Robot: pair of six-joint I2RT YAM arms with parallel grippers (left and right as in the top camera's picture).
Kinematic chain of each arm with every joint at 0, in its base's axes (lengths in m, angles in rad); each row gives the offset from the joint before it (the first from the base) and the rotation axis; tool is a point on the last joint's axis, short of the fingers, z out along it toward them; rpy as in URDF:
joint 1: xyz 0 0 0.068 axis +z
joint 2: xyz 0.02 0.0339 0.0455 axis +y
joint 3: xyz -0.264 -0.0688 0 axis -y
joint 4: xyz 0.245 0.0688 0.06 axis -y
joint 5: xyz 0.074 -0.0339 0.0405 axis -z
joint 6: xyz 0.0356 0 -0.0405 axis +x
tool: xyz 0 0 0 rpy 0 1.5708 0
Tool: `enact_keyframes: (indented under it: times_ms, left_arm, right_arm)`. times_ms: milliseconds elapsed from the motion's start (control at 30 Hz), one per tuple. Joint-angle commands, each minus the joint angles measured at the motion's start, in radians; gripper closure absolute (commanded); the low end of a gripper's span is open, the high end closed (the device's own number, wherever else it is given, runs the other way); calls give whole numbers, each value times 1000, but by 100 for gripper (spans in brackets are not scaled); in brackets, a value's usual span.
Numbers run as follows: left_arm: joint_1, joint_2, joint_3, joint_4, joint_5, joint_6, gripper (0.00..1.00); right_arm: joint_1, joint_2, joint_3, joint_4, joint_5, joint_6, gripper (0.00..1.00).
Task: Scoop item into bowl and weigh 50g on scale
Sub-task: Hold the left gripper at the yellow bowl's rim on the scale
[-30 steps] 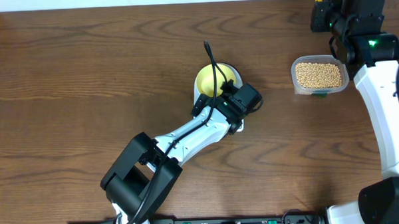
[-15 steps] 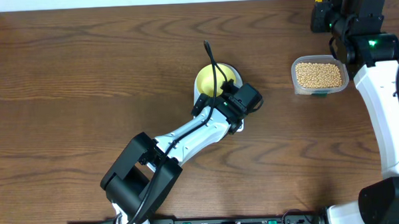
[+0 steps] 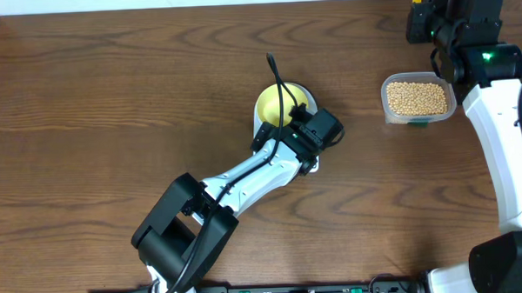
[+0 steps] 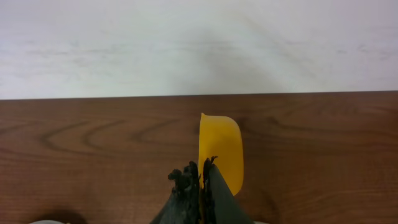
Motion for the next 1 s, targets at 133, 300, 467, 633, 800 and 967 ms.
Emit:
enact_keyframes:
  times_ms: [133, 300, 467, 633, 800, 967]
  left_arm:
    - [0, 4, -6, 0, -2, -16, 12]
    - [0, 7, -7, -1, -2, -17, 12]
    - [0, 22, -8, -1, -2, -16, 12]
    - [0, 23, -8, 0, -2, -17, 12]
    - [0, 34, -8, 2, -2, -17, 12]
    - [0, 35, -8, 3, -2, -17, 12]
  right_arm:
    - [-2, 5, -1, 0, -6, 13, 99]
    - [-2, 5, -1, 0, -6, 13, 99]
    - [-2, 5, -1, 0, -6, 13, 99]
    - [-2, 5, -1, 0, -6, 13, 99]
    - [-2, 5, -1, 0, -6, 13, 99]
    - [-2, 5, -1, 0, -6, 13, 99]
